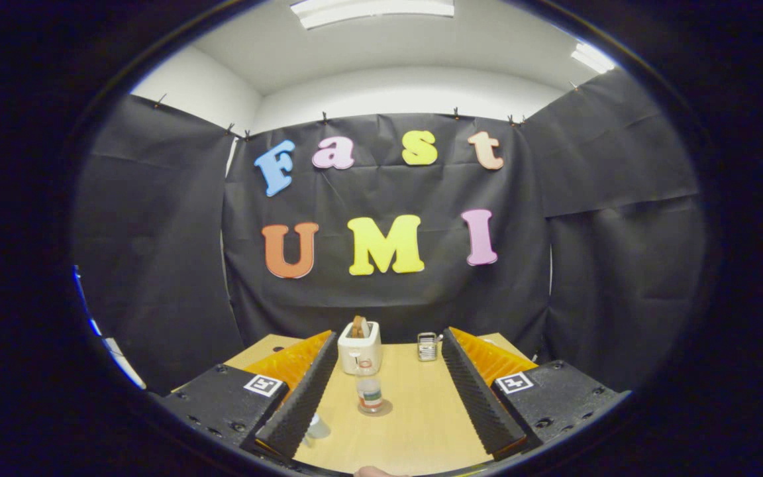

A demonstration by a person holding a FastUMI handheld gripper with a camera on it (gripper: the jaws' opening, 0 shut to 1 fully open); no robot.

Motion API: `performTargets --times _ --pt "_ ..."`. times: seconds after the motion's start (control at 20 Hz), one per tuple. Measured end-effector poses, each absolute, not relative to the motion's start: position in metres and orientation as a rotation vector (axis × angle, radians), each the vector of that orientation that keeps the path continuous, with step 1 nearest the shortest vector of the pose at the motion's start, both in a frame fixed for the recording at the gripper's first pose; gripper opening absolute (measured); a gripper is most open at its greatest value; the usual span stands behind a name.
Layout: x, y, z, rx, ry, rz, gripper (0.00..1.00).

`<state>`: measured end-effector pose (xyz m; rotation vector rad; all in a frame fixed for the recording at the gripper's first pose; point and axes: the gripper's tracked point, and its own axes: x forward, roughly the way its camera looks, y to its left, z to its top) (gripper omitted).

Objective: Take the bottle from table, then pour the juice into the cup, finally place the bottle on the coaster

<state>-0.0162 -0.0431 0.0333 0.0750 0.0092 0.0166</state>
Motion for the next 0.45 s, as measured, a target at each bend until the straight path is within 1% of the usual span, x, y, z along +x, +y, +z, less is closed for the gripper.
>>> performTargets --times 0.15,0.45 --pt "-0.0123 -0.049 0.0258 0.048 0.045 -0.013 1.0" --pt "-0.0155 -0.0454 0.0299 0.062 0.034 0.017 1.0"
